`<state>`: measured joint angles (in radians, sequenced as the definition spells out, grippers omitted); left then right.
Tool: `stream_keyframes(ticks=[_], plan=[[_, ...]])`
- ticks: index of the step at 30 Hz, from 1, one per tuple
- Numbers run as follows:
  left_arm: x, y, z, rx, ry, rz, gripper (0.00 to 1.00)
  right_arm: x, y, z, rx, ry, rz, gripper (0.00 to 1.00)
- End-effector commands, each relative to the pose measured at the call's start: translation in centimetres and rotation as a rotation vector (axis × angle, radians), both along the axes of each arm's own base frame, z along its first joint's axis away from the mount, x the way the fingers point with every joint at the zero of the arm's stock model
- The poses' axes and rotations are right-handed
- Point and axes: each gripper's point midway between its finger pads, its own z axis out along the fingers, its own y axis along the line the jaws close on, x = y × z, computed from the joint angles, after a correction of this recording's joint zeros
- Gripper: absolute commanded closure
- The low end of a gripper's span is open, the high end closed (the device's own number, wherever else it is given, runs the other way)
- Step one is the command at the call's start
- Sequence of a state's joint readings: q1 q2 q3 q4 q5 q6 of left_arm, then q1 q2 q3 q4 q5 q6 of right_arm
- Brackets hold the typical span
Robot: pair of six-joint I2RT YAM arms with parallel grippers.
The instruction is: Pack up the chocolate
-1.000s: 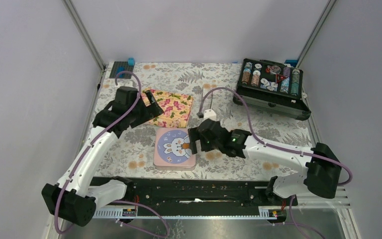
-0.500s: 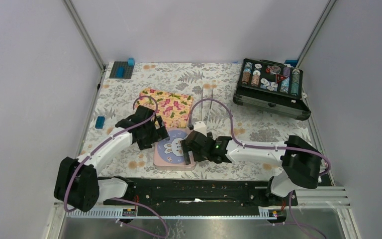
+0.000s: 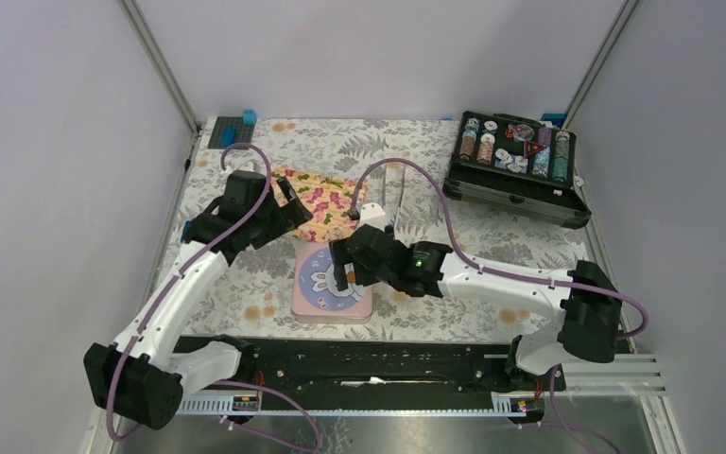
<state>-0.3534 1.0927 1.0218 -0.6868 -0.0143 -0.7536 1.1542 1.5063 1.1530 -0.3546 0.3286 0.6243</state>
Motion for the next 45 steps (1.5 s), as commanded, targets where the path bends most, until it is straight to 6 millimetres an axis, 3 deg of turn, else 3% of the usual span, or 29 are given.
stream_keyframes(ticks=[1, 3, 6, 9, 12, 16, 19, 25, 29, 35, 38, 41, 45], plan=[[-0.8, 5.4, -4.0, 0.099, 0.154, 0.142, 0.02, 0.5, 0.6, 0.5, 0.013, -0.030, -0.020, 0.00], [-1.6, 8.1, -6.3, 0.119, 0.236, 0.216, 0.01, 1.1, -1.1, 0.1, -0.003, -0.047, -0.079, 0.01], [-2.9, 10.7, -8.8, 0.161, 0.306, 0.294, 0.01, 2.3, -5.3, -1.7, -0.029, -0.025, -0.176, 0.01], [-4.0, 10.5, -11.1, 0.153, 0.367, 0.282, 0.01, 2.7, -9.6, -4.4, -0.074, 0.029, -0.261, 0.00], [-4.1, 9.1, -12.2, 0.098, 0.387, 0.254, 0.02, 2.4, -11.9, -6.7, -0.124, 0.068, -0.285, 0.00], [-4.5, 8.1, -13.6, 0.066, 0.422, 0.230, 0.01, 2.3, -11.4, -8.6, -0.170, 0.114, -0.260, 0.00], [-5.0, 7.1, -14.9, 0.062, 0.466, 0.206, 0.02, 2.7, -9.4, -9.2, -0.163, 0.145, -0.222, 0.00], [-6.4, 5.4, -16.6, 0.055, 0.514, 0.171, 0.02, 3.7, -5.0, -8.4, -0.124, 0.152, -0.137, 0.01], [-6.6, 4.9, -16.7, 0.037, 0.507, 0.161, 0.02, 3.8, -3.6, -8.2, -0.118, 0.144, -0.107, 0.00], [-6.7, 4.7, -16.9, 0.040, 0.514, 0.153, 0.02, 3.9, -4.7, -8.4, -0.159, 0.127, -0.120, 0.00], [-6.2, 5.7, -16.2, 0.088, 0.489, 0.186, 0.02, 4.2, -6.5, -8.2, -0.216, 0.094, -0.160, 0.00], [-5.0, 7.2, -14.2, 0.157, 0.434, 0.237, 0.02, 4.4, -8.9, -7.8, -0.281, 0.062, -0.209, 0.01], [-3.2, 8.9, -10.6, 0.229, 0.339, 0.289, 0.02, 4.7, -10.3, -6.5, -0.261, 0.034, -0.239, 0.00]])
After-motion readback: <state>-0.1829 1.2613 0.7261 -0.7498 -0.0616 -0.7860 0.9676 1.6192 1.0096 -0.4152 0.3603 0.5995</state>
